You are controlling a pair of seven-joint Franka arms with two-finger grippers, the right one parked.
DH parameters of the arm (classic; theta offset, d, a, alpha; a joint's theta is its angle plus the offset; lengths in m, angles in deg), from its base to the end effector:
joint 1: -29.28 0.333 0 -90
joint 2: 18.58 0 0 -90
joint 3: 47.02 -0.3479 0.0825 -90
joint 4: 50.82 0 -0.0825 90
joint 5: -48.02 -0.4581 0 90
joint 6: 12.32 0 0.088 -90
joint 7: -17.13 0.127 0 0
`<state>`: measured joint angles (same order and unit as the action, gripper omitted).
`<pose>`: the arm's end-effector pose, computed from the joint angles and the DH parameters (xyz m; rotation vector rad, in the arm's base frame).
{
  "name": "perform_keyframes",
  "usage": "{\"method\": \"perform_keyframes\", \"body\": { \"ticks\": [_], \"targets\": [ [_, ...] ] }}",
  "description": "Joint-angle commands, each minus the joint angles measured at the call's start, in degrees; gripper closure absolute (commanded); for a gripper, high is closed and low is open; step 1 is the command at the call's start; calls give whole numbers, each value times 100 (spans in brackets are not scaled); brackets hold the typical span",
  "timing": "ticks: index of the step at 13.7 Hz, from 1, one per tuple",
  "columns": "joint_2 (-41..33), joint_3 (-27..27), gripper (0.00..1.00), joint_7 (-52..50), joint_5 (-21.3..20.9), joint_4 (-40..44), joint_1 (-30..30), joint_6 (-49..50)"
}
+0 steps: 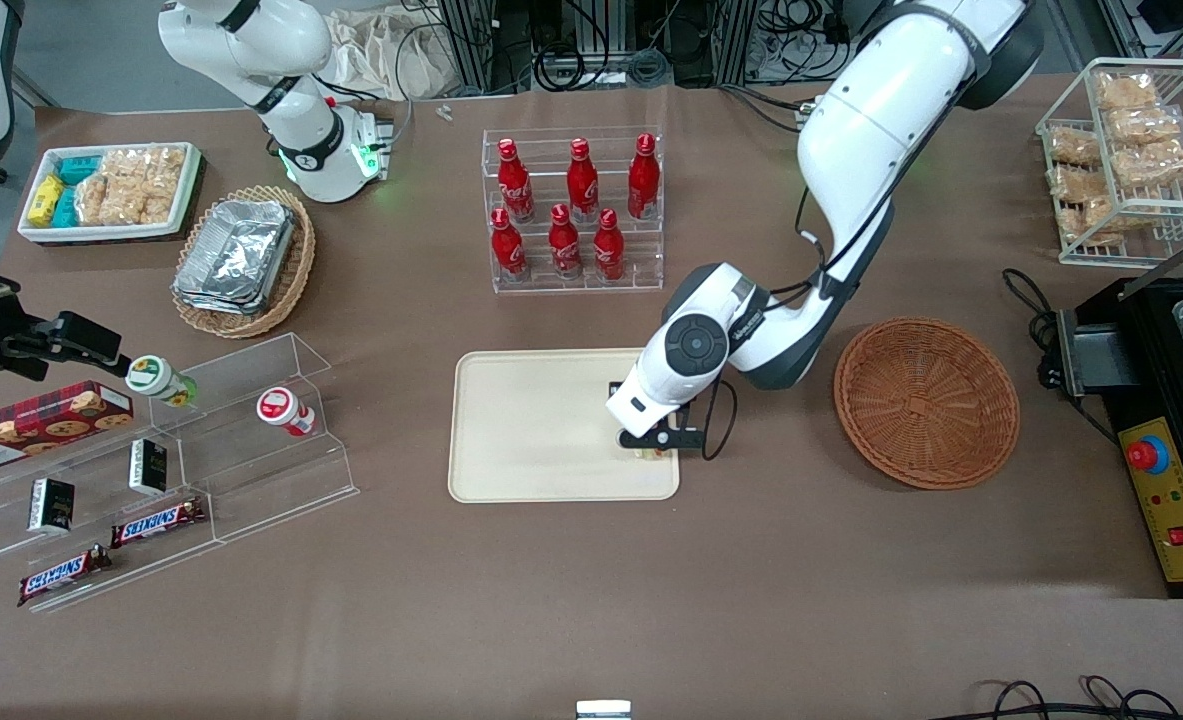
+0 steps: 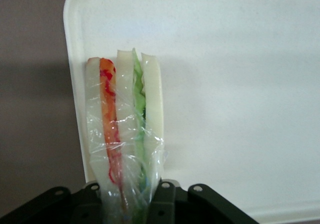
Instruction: Place sandwich from basket to tray
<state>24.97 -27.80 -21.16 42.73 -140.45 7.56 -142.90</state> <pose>0.6096 -0.4836 0.1699 3.0164 -0.0311 -0.1568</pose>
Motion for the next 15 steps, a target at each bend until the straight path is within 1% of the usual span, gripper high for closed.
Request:
{"method": "perform_keyframes", "body": {
  "ticks": [1,2,4,6,9,12,13,14,15],
  "targets": [
    [145,-32,8,32,-586,279,-34,33],
    [136,-32,0,23,-613,279,-34,33],
    [127,-32,0,-29,-605,279,-43,33],
    [-117,-23,0,-47,-596,262,-34,233],
    [-1161,-41,0,22,-552,297,123,1602],
    [-1997,-15,0,40,-482,288,615,2605],
    [-2278,-32,0,40,-404,279,721,2913],
    [-2490,-23,0,40,-307,270,948,3177],
    [-2718,-23,0,58,-123,262,1150,3406]
  ]
}}
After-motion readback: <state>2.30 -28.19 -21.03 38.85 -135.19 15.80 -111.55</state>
